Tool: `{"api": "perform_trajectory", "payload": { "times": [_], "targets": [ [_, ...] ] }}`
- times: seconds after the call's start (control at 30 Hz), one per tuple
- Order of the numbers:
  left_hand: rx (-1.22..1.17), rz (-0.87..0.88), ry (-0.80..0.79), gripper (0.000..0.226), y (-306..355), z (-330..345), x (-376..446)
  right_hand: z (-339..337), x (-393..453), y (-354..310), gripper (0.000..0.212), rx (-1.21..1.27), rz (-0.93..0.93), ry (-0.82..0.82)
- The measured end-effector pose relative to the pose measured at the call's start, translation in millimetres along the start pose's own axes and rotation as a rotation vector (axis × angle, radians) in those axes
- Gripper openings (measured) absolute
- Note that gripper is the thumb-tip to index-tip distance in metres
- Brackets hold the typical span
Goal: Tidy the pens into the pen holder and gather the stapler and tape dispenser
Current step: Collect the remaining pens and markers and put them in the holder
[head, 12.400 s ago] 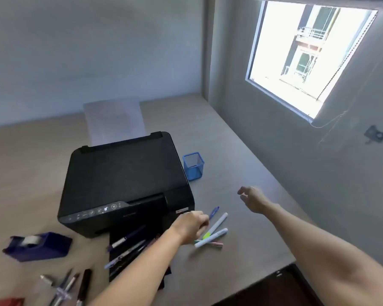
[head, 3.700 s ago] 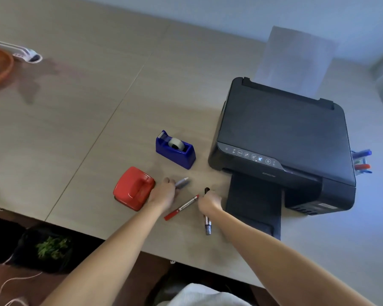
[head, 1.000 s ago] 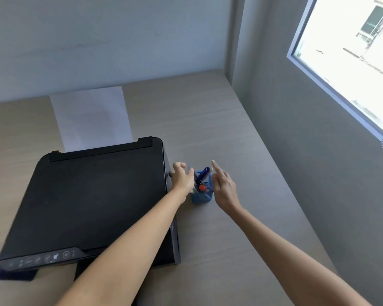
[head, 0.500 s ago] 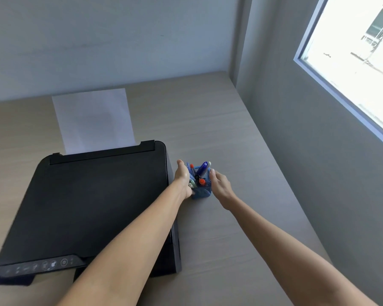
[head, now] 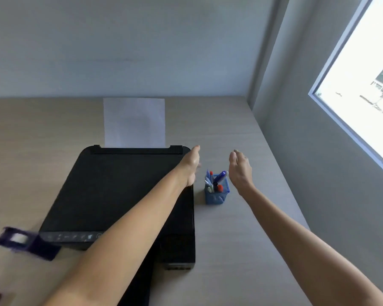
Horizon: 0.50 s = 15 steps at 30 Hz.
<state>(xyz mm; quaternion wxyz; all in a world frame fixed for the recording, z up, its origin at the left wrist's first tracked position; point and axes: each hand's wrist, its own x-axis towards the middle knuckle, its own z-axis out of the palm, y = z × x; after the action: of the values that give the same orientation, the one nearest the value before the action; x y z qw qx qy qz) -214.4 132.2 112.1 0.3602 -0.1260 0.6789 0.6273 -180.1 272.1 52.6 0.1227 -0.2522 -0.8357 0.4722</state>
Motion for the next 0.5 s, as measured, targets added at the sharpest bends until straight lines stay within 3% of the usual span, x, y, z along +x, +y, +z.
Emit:
{"api": "perform_trajectory", "payload": {
  "times": [0.13, 0.23, 0.37, 0.5],
  "targets": [
    [-0.056, 0.103, 0.008, 0.062, 2, -64, -56, 23, -20, -62, 0.036, -0.021, -0.083, -0.091],
    [-0.106, 0.166, 0.129, 0.058, -13, -135, -93, 66, -53, -110, 0.037, -0.035, -0.155, -0.2],
    [-0.165, 0.198, 0.32, 0.051, -53, -233, -136, 134, -104, -161, 0.022, -0.026, -0.247, -0.365],
    [-0.148, 0.163, 0.549, 0.031, -114, -330, -181, 208, -171, -207, 0.037, 0.035, -0.292, -0.515]
  ]
}}
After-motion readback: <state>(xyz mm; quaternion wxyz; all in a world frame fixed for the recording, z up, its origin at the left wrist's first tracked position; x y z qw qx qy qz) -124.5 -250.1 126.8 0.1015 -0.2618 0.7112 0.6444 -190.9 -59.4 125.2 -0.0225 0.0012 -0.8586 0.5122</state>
